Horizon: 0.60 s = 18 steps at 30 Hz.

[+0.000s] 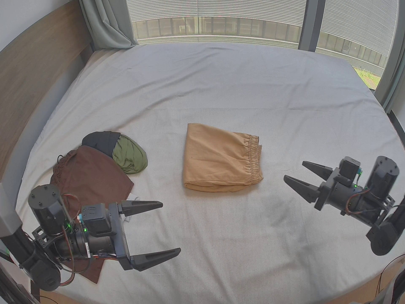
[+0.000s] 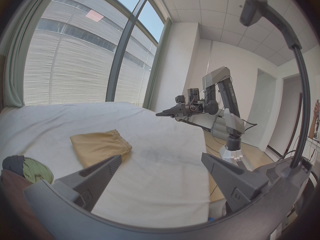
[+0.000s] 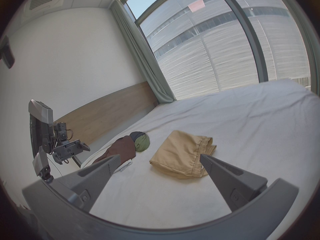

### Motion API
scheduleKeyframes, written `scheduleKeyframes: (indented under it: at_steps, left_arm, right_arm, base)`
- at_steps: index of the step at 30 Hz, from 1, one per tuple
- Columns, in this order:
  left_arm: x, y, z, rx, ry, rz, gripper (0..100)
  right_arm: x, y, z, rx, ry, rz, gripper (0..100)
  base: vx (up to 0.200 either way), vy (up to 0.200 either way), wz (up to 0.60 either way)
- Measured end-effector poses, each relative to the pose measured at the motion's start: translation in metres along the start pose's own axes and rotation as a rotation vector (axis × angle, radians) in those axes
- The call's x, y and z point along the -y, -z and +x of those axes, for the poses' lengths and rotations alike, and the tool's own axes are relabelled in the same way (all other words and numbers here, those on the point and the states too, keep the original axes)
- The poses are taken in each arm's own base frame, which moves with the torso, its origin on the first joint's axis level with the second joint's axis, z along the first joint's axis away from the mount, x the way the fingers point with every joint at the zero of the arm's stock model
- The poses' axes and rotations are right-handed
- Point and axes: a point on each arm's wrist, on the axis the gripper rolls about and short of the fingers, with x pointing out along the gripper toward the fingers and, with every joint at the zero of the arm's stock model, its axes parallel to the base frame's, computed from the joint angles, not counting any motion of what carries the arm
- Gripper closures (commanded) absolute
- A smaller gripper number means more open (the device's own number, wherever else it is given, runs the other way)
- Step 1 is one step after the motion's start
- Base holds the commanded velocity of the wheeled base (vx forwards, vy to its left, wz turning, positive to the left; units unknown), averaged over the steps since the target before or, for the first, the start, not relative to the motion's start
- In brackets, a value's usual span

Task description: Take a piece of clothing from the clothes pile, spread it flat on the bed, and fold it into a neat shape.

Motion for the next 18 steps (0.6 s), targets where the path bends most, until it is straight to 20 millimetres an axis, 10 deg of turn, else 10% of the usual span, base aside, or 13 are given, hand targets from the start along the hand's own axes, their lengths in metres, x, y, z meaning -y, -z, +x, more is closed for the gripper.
scheduleKeyframes:
  at_steps: [18]
  left_arm:
    - [0.049, -0.051, -0.058, 0.179, -0.135, 0.069, 0]
  right_arm:
    - [-0.048, -0.045, -0.138, 0.249, 0.187, -0.179, 0]
  base:
    - [0.000, 0.000, 0.00]
